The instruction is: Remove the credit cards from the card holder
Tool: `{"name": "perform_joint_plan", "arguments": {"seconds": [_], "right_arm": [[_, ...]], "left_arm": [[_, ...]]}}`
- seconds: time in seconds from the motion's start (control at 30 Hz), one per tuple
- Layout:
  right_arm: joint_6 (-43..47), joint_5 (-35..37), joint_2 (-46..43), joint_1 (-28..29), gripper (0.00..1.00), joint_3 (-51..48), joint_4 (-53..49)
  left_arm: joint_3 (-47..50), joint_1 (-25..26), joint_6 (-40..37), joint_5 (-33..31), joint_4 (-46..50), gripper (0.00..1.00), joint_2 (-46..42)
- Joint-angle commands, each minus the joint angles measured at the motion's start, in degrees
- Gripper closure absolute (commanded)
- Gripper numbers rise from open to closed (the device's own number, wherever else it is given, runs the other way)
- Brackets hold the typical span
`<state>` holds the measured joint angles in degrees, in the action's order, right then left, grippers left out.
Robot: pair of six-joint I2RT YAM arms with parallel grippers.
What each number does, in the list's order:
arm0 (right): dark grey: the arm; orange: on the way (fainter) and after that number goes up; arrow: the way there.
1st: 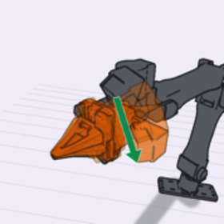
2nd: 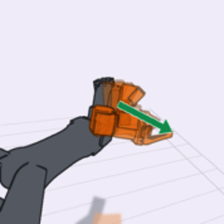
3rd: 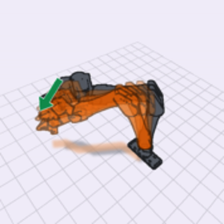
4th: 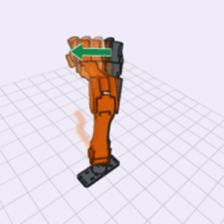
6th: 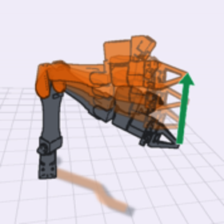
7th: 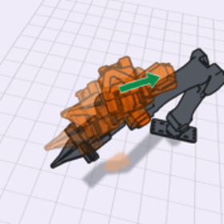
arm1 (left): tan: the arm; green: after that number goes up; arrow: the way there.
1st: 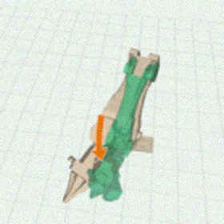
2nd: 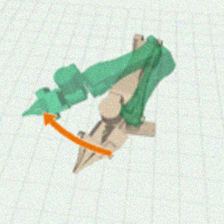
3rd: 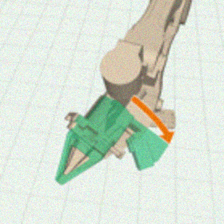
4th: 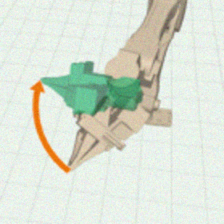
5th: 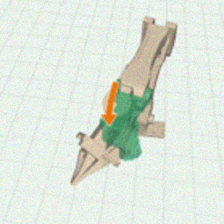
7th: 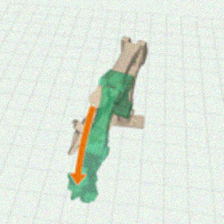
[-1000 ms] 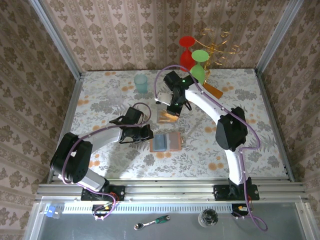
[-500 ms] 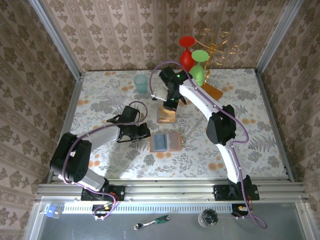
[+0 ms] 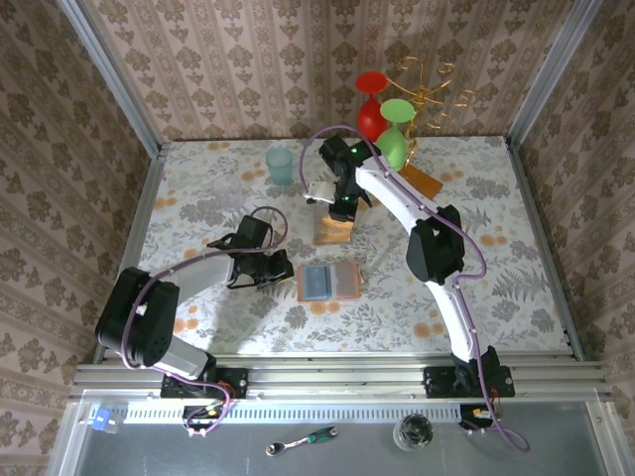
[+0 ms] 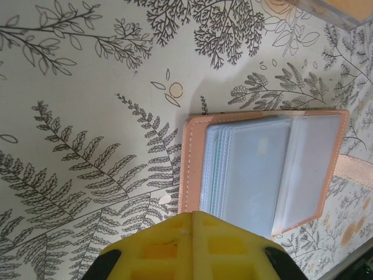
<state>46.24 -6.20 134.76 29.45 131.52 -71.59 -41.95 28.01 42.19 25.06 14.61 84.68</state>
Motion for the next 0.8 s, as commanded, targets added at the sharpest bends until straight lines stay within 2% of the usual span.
{"name": "perform_joint_plan", "arguments": {"seconds": [0.0,0.13,0.43,0.77], "right_arm": [[2.27,-0.21,0.7,-0.62,0.91,-0.58,-3.17],[1.81,-0.79,0.46,-0.63,0.82,-0.63,-2.42],[-2.49,-0.13,-2.91,-0.62,0.79,-3.13,2.22],[-19.09,-2.53,-14.86,-0.27,0.74,-20.52,17.49]], "left_arm": [[1.04,-0.51,-0.52,0.77,0.48,0.92,-1.52],[1.09,-0.63,-0.29,0.87,0.29,0.92,-1.52],[0.41,-0.63,-0.18,1.22,0.5,0.92,-1.67],[0.31,-0.33,0.34,1.4,-0.52,0.92,-2.46]]}}
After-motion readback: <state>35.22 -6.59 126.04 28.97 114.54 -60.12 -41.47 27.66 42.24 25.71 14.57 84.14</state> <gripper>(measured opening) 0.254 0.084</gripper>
